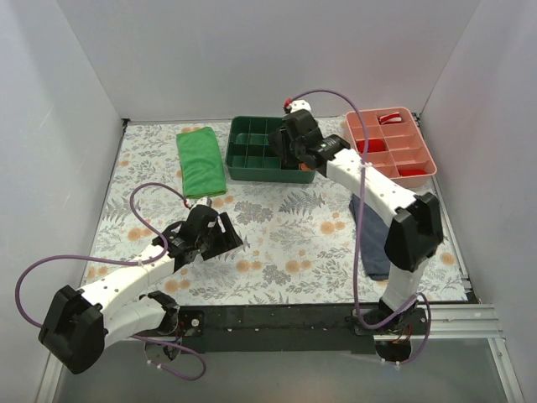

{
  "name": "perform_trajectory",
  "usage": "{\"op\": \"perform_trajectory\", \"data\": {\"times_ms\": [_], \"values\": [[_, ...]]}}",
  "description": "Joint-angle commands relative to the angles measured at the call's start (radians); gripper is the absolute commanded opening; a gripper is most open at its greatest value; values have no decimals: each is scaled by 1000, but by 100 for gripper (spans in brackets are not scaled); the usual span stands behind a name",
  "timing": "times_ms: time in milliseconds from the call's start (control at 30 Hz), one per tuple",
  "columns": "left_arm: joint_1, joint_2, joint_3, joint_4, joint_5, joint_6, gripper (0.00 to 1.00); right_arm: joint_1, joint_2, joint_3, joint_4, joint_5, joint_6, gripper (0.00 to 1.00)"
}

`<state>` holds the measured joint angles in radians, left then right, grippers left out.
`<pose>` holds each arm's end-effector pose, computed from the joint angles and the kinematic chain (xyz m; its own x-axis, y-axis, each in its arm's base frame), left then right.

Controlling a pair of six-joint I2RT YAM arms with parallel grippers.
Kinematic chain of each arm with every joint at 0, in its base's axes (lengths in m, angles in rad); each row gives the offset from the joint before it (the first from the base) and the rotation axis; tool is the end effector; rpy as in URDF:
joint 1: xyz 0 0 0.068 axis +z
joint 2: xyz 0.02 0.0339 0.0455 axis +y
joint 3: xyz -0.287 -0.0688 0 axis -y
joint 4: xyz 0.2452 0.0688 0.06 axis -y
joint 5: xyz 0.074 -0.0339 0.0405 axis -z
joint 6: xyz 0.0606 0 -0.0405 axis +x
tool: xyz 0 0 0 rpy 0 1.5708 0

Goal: Roll the underwear
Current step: Move the storage box to the center of the board.

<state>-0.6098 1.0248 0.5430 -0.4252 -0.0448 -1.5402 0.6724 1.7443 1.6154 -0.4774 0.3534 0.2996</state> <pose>0.1646 -0.1117 0.1924 -0.5690 -0.8206 -0.0541 -0.6286 0.4764 -0.6147 0.3479 0.2502 0.3496 -0.5327 -0.0702 -0.8434 -0.2142 0.9753 0.0541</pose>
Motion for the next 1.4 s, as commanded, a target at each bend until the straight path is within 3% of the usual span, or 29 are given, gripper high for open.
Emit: {"op": "perform_trajectory", "data": {"times_ms": [0,233,433,867,1067,1367], "values": [[7,-17,-5,16,40,34,67,-2,182,216,-42,101,-7,1],[7,-37,-2,2,88,38,67,3,544,768,-280,205,-19,1],[8,-37,-20,19,103,35,67,13,508,626,-224,311,-7,1],[8,-12,-12,28,114,45,67,41,647,724,-248,306,-82,1],[8,6,-14,28,115,55,67,47,624,657,-218,341,-53,1],[10,20,-15,26,118,60,67,44,675,716,-244,315,-48,1]]}}
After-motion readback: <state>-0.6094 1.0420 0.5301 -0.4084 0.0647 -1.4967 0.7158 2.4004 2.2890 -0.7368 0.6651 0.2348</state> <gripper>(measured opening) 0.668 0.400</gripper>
